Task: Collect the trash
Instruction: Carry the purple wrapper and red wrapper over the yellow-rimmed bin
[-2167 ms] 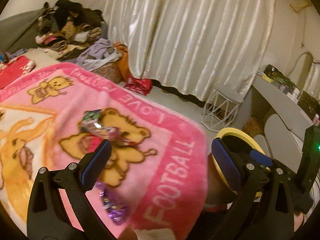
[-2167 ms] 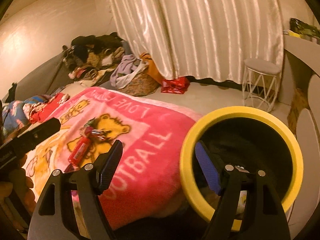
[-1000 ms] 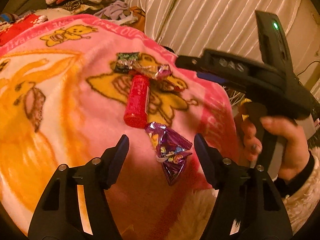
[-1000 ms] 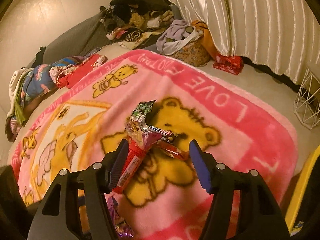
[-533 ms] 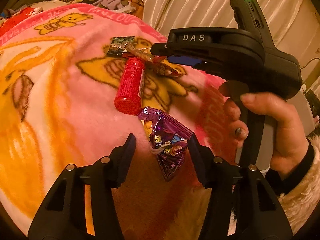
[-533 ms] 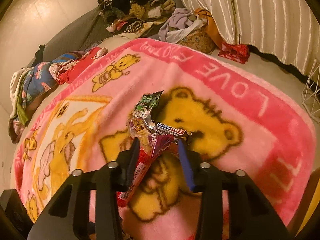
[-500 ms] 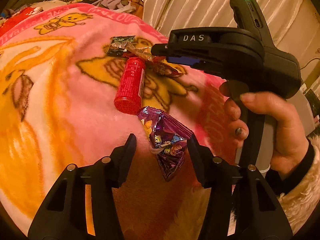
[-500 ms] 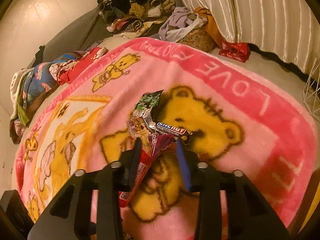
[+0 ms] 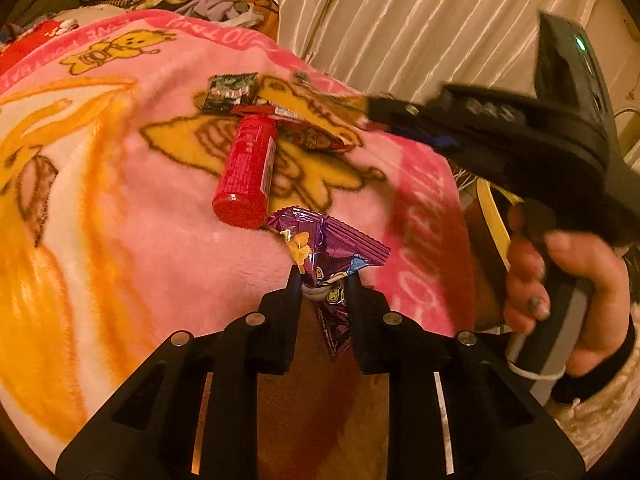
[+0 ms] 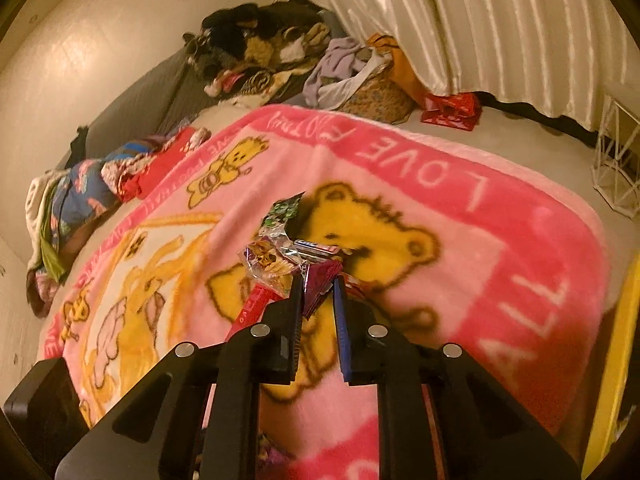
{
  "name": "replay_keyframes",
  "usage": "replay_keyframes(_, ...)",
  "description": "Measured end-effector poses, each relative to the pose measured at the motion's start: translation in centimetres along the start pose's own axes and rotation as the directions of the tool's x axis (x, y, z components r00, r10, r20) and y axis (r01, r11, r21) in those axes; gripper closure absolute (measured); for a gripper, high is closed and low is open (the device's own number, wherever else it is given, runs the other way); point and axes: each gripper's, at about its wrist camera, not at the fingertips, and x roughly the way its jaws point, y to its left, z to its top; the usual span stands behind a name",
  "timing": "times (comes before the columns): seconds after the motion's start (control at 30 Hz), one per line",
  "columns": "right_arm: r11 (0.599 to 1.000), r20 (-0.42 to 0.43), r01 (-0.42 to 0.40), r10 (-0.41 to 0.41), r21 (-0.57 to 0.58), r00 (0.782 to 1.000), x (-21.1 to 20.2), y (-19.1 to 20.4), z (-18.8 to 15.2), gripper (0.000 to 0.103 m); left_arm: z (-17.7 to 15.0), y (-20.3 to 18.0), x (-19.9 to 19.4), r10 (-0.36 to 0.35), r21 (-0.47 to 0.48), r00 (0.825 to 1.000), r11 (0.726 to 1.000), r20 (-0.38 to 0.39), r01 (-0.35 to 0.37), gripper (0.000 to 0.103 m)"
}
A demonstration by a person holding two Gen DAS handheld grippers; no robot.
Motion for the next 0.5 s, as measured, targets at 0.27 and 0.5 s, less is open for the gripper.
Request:
replay_keyframes(0.27,0.998,0.029,0.060,-0.060,0.012,0.998,-3.6,-1.9,-1.4,0.088,0.9,-0.6,-1.4,-0.001,0.009,0.999,1.000,0.052,0.001,0.088)
replay_keyframes(0.5,0.996,0.066,0.081,-0.083,0.038,0.994,-6.4,-3.4,-1.9,0.088,1.7,-1.9,-2.4,-0.012,0.032,0.996,0.999,0.089,0.009,0.088)
